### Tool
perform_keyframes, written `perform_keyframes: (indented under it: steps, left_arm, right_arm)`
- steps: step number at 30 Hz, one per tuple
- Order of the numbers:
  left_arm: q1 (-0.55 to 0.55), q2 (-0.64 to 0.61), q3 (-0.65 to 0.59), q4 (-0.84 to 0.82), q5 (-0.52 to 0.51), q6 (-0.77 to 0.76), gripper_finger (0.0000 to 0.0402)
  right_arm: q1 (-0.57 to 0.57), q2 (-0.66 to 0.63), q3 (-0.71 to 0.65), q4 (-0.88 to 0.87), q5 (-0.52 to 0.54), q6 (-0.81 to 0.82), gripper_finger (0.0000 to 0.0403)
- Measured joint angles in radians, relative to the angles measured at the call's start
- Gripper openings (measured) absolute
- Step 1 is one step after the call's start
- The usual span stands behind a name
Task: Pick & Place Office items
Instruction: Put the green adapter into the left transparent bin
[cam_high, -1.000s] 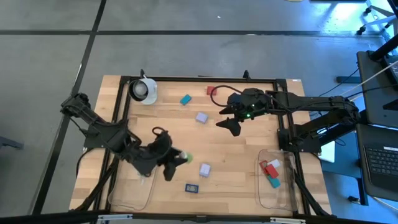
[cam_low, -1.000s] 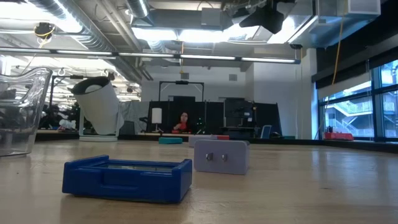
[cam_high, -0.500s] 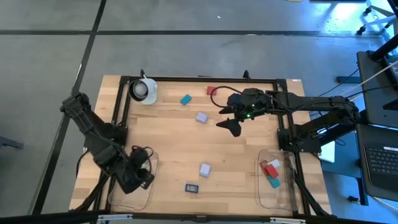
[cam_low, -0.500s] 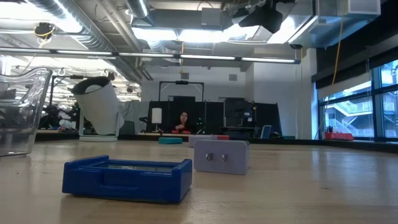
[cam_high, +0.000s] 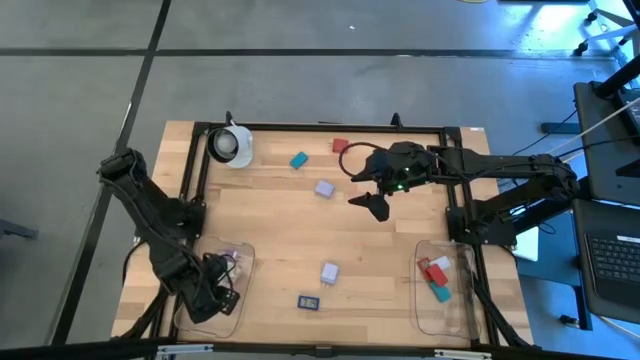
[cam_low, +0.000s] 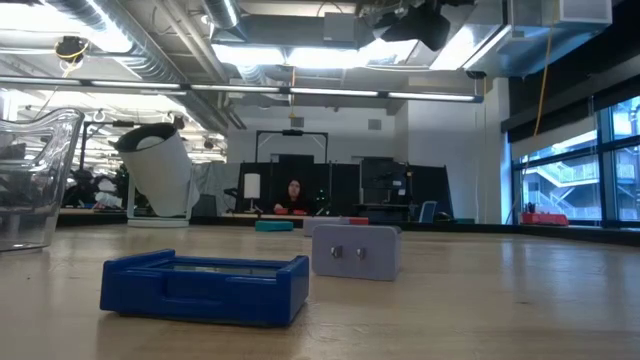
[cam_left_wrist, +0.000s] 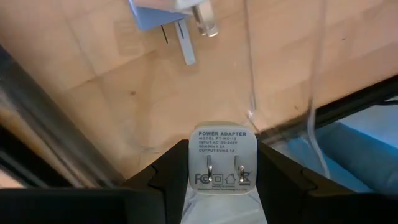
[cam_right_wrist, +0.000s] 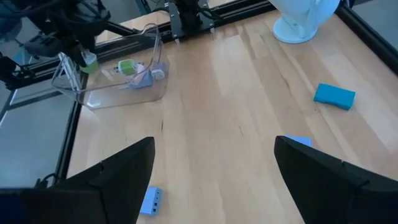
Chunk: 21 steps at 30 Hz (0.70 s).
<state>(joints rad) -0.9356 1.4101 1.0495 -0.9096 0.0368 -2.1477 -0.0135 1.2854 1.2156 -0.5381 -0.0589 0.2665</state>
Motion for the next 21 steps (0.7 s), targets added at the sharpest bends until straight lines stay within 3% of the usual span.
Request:
perform_keyframes:
  steps: [7, 21]
  left_arm:
    - [0.009, 0.0, -0.096, 0.157, 0.001, -0.005, 0.0152]
    - [0.008, 0.0, -0.112, 0.148, -0.019, 0.021, 0.0164]
  right_arm:
    - [0.0, 0.0, 0.0, 0.009, 0.0, -0.018, 0.0333]
    - [-0.026, 0.0, 0.0, 0.025, 0.0, -0.019, 0.0333]
